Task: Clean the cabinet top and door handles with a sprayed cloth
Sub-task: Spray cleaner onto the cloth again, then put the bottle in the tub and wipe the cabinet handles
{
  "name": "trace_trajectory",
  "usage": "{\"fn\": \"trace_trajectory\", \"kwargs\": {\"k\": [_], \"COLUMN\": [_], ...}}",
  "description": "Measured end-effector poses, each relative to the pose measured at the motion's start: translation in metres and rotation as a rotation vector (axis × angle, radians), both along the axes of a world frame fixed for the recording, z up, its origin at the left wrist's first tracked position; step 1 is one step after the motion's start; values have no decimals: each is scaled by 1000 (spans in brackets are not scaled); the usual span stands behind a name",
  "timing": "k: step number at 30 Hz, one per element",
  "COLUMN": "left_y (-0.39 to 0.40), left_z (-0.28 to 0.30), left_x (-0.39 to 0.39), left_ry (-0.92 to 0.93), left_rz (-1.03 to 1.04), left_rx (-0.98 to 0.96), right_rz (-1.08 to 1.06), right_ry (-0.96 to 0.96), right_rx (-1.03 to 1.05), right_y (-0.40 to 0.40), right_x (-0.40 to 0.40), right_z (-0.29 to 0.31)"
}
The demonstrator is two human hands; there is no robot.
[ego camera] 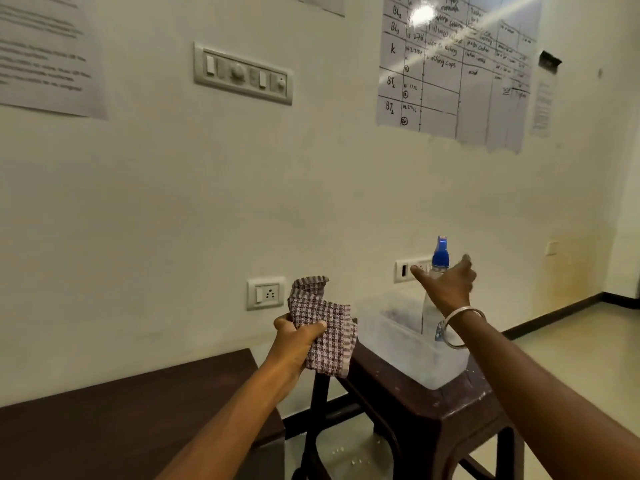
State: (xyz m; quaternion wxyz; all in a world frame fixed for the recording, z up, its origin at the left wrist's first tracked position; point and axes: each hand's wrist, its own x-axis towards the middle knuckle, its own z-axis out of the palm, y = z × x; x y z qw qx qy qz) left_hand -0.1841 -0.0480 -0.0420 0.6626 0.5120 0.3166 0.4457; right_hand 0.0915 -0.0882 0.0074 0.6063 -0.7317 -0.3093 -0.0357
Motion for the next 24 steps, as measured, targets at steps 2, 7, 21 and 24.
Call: {"fn": "trace_trajectory", "kwargs": {"k": [2,7,21,24], "left_y": [-4,-11,-27,-31], "left_z": [0,0,-38,-51], "left_x": [-13,-42,-141,-162], "left_ry": [52,134,119,96], "left_rz": [3,53,94,119], "left_rx": [4,-6,-137,-197], "right_rz": [-79,-168,1130,1266], "right_ry": [-40,-292,-806,-733], "right_rx": [18,224,-208,-234], "right_y": [-6,-21,-33,-27], "right_x": [-13,-58,-236,-262], "right_z": [-2,-15,-95,-112]}}
